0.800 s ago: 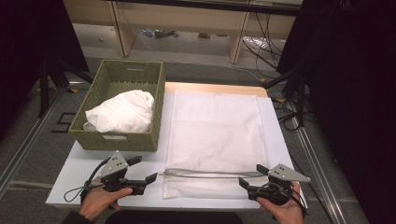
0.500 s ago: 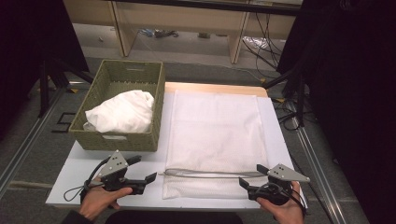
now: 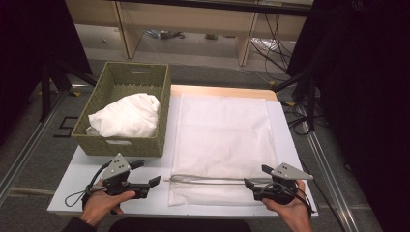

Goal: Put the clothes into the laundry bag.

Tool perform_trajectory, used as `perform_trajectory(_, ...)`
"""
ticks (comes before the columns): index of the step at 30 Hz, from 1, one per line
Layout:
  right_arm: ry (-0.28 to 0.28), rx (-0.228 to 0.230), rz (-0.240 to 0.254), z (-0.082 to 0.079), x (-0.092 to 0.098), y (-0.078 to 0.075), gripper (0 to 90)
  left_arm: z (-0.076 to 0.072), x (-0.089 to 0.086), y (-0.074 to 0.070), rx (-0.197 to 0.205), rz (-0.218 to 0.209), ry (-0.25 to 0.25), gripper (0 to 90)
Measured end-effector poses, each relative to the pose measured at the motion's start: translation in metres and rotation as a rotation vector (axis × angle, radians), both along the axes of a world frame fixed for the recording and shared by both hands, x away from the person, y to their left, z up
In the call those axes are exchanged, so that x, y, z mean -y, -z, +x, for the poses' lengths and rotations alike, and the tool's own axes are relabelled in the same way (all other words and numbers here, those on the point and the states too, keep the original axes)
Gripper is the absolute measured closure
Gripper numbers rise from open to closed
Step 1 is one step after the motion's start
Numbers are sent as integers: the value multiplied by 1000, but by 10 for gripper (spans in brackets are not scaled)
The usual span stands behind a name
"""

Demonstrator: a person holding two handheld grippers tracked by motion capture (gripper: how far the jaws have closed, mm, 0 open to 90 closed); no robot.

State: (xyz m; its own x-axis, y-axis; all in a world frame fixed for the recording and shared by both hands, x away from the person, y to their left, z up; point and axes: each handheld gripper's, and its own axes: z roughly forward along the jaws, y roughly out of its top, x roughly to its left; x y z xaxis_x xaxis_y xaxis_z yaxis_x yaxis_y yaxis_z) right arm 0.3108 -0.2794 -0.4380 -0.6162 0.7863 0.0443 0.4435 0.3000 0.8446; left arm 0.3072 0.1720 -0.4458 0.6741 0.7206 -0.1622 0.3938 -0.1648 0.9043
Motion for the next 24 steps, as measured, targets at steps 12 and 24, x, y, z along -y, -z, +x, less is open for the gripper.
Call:
perform_trajectory(12, -149, -50, -150, 47, -24, 15, 280, 2, -1, 2, -15, 21, 18, 166)
perform_trajectory(24, -254, -126, -268, 67, -53, 38, 286, 1, 1, 3, -13, 56, 41, 167)
